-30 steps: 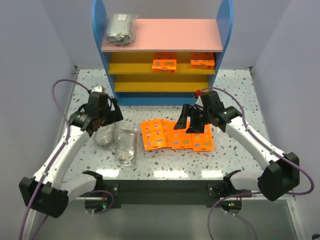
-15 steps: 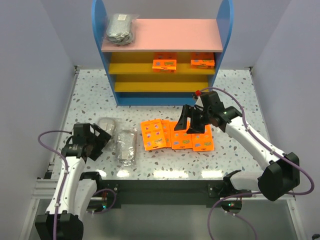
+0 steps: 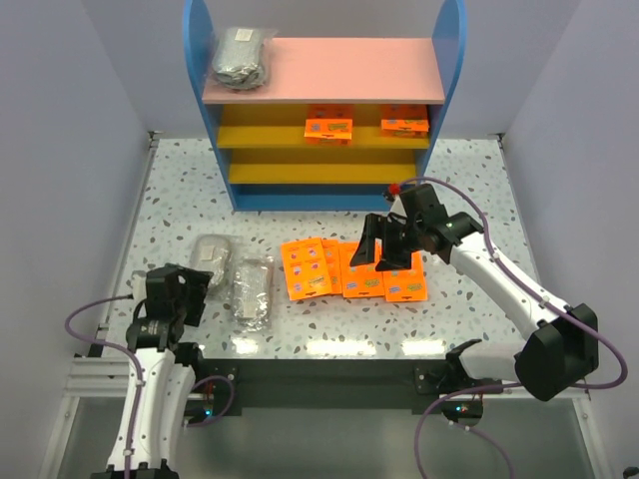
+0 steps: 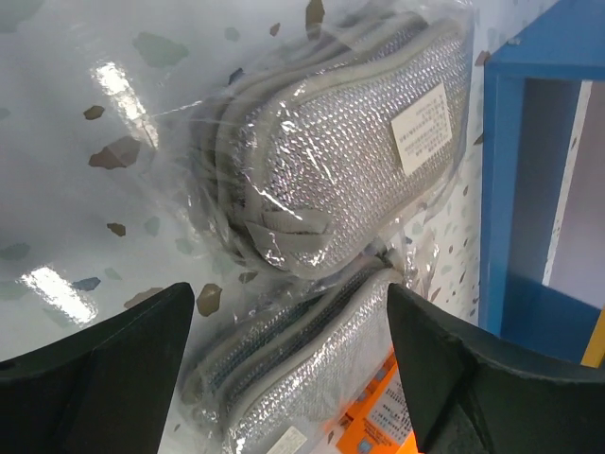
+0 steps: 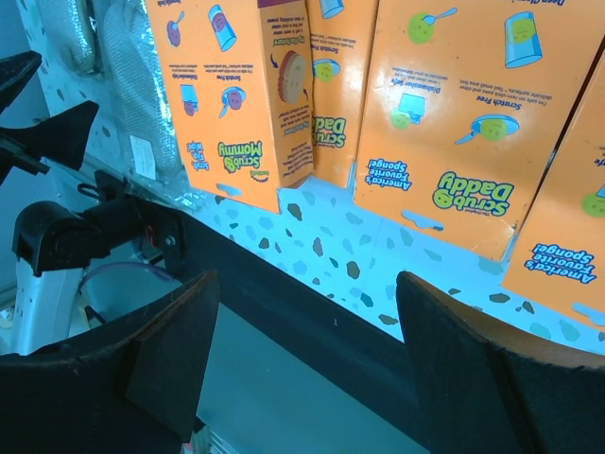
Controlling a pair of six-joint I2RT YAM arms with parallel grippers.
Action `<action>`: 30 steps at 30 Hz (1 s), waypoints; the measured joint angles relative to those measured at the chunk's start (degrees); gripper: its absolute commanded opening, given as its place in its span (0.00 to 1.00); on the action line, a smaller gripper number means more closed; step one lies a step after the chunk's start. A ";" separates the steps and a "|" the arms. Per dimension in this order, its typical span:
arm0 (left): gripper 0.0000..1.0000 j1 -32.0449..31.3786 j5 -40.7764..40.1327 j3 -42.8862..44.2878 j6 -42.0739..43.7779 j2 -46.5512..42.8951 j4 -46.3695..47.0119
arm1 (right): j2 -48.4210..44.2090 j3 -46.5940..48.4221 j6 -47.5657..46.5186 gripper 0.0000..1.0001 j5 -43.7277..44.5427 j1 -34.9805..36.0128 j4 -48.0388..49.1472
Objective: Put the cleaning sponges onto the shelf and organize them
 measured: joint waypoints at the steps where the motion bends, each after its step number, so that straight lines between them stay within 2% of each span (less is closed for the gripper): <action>1: 0.87 0.00 -0.61 -0.66 -0.74 -0.76 0.20 | 0.09 0.04 -0.13 0.79 0.00 0.00 -0.15; 4: 0.84 0.00 -1.92 -2.95 -2.49 0.50 2.12 | 0.70 0.52 -0.44 0.79 -0.02 0.00 -0.57; 10: 0.67 0.00 -2.25 -5.49 -3.67 8.37 9.81 | 1.07 0.55 -0.85 0.79 -0.04 0.00 -0.96; 13: 0.41 0.02 -2.21 -5.62 -3.91 10.86 14.53 | 1.07 0.55 -0.87 0.79 -0.02 0.00 -1.07; 14: 0.25 0.02 -2.05 -5.64 -3.87 11.26 15.85 | 1.07 0.55 -0.87 0.79 -0.04 0.00 -1.07; 15: 0.19 0.02 -1.79 -5.66 -3.65 11.43 16.98 | 1.07 0.55 -0.87 0.79 -0.04 0.00 -1.07; 16: 0.07 0.02 -1.64 -5.68 -3.45 11.39 17.44 | 1.07 0.55 -0.87 0.79 -0.02 0.00 -1.05; 17: 0.01 0.04 -1.46 -5.68 -3.10 11.19 17.62 | 1.07 0.55 -0.85 0.78 -0.04 0.00 -1.05; 21: 0.00 0.04 -1.03 -5.60 -1.62 8.87 15.91 | 1.07 0.55 -0.83 0.78 -0.07 0.00 -0.98; 24: 0.00 0.07 -0.61 -3.80 -0.61 5.86 11.15 | 1.05 0.55 -0.79 0.78 -0.28 0.00 -0.76; 30: 0.00 0.15 2.34 10.45 3.34 3.50 -0.74 | 1.05 0.55 -0.70 0.78 -0.39 0.00 -0.61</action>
